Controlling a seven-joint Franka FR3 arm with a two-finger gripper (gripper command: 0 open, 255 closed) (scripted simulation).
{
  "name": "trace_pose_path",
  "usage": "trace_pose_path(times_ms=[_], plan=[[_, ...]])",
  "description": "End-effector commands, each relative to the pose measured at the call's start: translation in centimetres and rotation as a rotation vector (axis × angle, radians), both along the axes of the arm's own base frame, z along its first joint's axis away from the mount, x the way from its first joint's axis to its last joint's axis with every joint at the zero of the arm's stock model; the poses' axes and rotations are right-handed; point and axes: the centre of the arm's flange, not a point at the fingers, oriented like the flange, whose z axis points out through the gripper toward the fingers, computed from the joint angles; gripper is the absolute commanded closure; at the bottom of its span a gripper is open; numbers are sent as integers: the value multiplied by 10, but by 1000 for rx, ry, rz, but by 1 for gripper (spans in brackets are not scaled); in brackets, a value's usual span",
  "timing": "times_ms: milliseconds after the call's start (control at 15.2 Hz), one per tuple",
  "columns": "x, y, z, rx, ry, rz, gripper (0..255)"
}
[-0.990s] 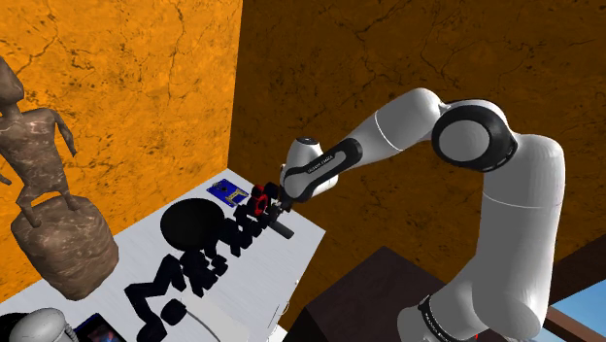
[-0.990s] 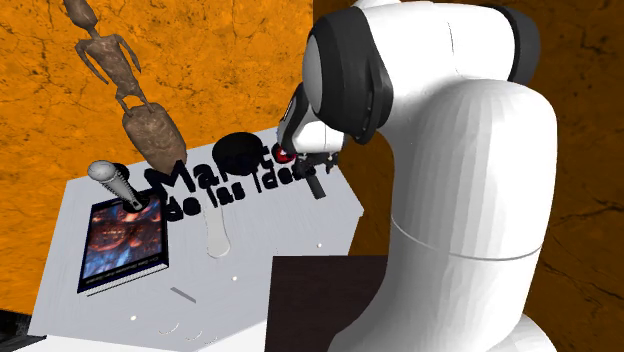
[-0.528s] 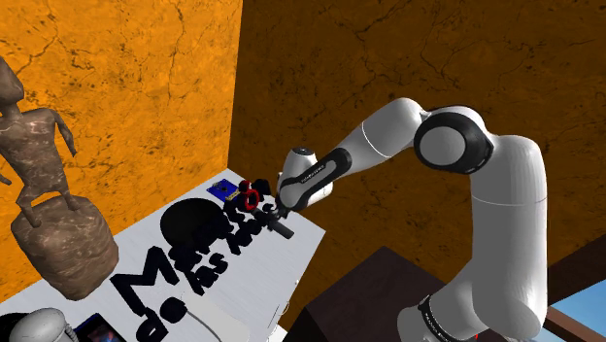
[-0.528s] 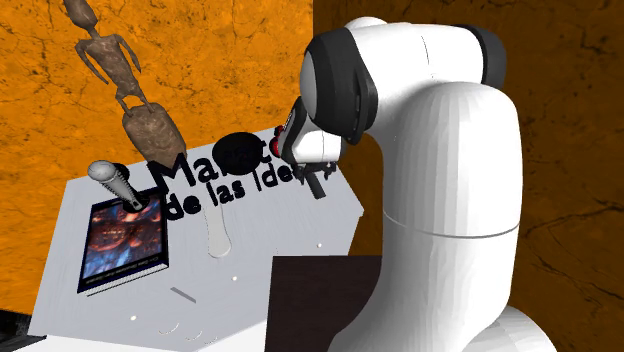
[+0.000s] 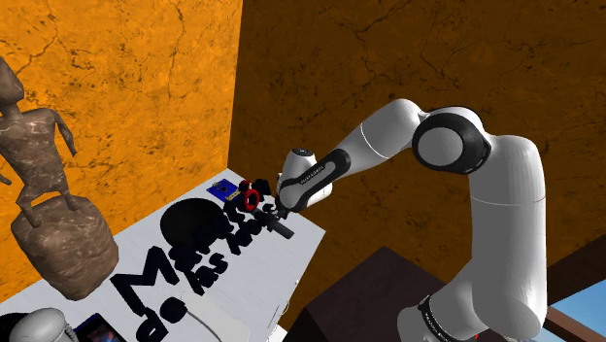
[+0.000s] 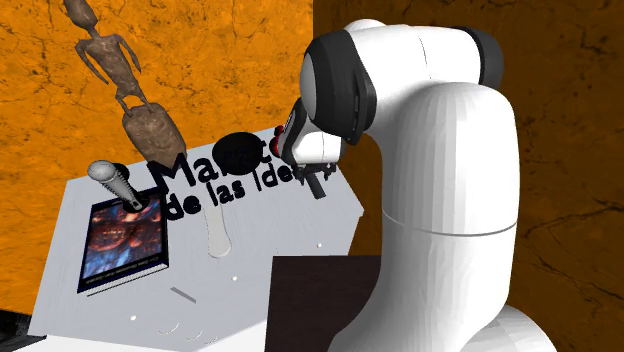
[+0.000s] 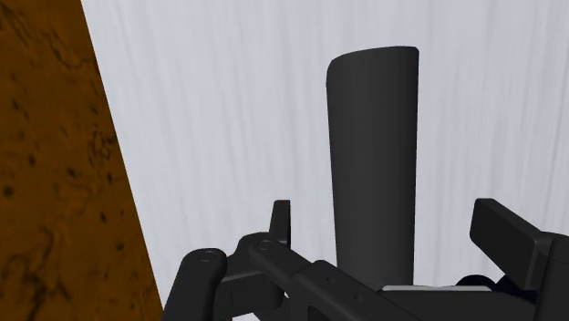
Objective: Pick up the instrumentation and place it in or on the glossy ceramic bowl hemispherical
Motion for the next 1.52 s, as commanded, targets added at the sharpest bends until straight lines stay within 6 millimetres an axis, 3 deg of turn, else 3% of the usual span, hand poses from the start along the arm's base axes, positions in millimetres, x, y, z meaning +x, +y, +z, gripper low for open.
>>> trace_pose_path(times_ms=[0, 594, 1452], plan=[[0, 0, 0, 0, 0, 0, 255], [0, 0, 0, 0, 0, 0, 255], [0, 0, 69, 0, 0, 0, 255]])
